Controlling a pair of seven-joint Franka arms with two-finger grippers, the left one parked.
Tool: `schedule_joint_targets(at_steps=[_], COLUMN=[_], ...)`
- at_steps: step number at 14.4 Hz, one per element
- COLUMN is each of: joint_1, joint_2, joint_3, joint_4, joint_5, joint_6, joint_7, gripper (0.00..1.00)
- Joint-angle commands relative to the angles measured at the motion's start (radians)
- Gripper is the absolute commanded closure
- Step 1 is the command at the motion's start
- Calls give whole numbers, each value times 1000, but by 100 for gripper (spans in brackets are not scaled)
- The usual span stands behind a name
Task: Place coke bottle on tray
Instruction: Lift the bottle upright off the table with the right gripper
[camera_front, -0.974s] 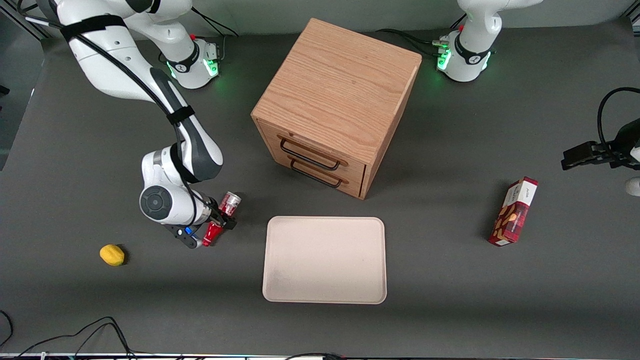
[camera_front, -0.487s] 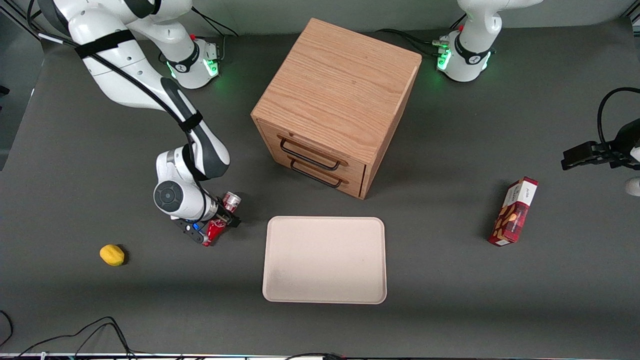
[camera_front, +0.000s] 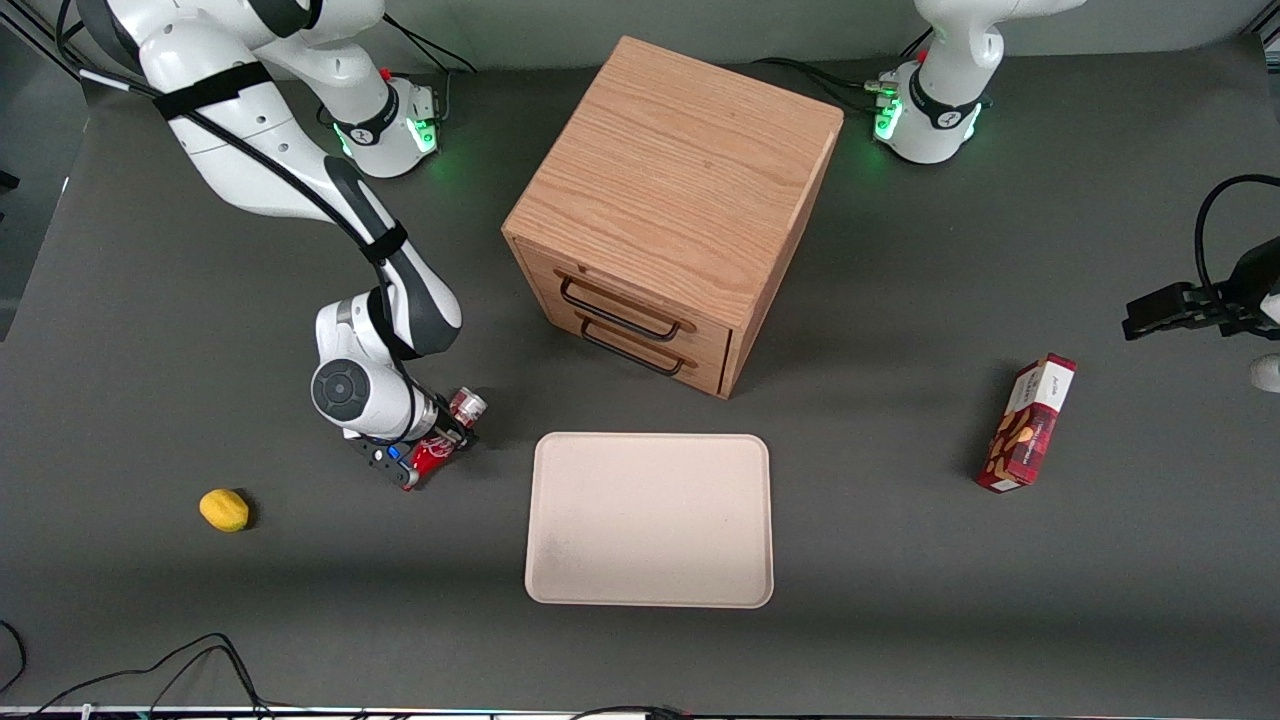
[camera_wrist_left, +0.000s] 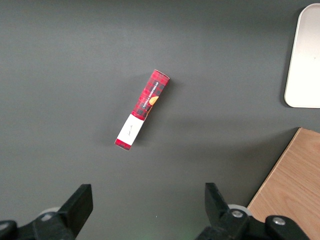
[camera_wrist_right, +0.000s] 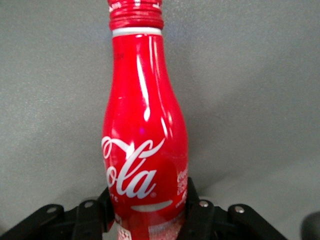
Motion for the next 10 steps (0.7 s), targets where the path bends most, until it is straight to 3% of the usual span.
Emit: schedule_joint_targets(at_steps=[1,3,6,10], joint_1=[8,5,4,7], joint_2=[-62,-114,-104,-68], joint_3=[3,18,25,95], joint_4=[69,211,494,693], joint_5=[-28,-83,-71,-80], joint_6=[-134,-328,-589,-634], joint_7=[3,-38,-147,-213], gripper=[100,100,100,100])
